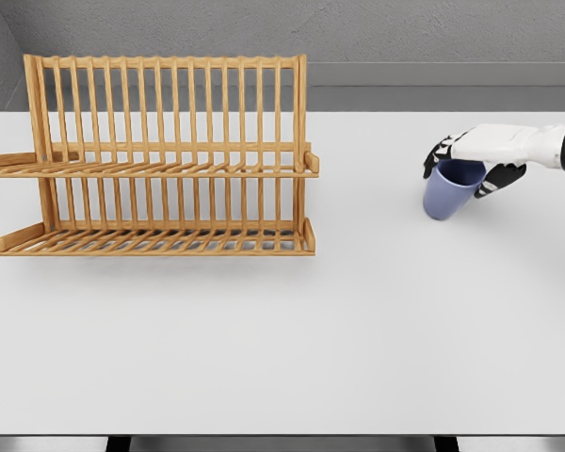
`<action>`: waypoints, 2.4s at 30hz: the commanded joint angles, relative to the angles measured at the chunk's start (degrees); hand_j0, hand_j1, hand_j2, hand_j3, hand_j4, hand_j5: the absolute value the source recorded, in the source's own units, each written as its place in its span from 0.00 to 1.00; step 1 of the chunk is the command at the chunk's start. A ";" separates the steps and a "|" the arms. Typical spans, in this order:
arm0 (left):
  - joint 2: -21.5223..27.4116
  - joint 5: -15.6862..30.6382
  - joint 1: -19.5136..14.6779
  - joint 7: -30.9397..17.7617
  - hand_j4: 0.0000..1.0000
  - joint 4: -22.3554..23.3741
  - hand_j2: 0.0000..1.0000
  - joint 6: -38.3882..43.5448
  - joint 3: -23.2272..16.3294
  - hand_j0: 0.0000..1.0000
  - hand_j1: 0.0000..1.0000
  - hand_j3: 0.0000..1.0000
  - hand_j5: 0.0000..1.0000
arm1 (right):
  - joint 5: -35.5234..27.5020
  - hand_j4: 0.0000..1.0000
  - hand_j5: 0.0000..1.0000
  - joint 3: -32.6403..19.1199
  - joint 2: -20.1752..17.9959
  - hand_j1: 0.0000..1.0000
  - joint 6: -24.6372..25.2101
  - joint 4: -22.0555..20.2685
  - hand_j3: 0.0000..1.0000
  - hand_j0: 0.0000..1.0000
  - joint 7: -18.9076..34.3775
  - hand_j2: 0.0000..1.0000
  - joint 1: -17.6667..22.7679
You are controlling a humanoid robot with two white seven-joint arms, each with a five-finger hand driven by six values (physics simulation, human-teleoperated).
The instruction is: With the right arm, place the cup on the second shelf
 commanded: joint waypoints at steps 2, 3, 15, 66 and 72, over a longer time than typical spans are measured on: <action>0.01 -0.01 0.00 -0.01 1.00 0.00 1.00 0.00 0.02 1.00 1.00 1.00 1.00 | -0.46 0.66 0.66 -0.14 -0.01 0.66 0.18 -0.76 0.66 0.66 -0.02 0.66 0.00; 0.01 -0.01 0.00 -0.01 1.00 0.00 1.00 0.00 -0.07 1.00 1.00 1.00 1.00 | -0.55 0.66 0.66 -0.14 -0.01 0.66 0.18 -0.76 0.66 0.66 -0.02 0.66 -0.09; 0.01 -0.01 0.00 -0.01 1.00 0.00 1.00 0.00 0.02 1.00 1.00 1.00 1.00 | -0.46 0.66 0.66 -5.58 0.08 0.66 0.18 -4.19 0.66 0.66 -0.02 0.66 -1.06; 0.01 -0.01 0.00 -0.01 1.00 0.00 1.00 0.00 0.02 1.00 1.00 1.00 1.00 | -0.46 0.64 0.64 -10.60 5.52 0.64 0.18 -33.02 0.64 0.64 -0.02 0.64 -5.71; 0.01 -0.01 0.00 -0.01 1.00 0.00 1.00 0.00 0.02 1.00 1.00 1.00 1.00 | -0.37 0.64 0.64 -7.70 6.67 0.64 0.18 -33.02 0.64 0.64 -0.02 0.64 -6.85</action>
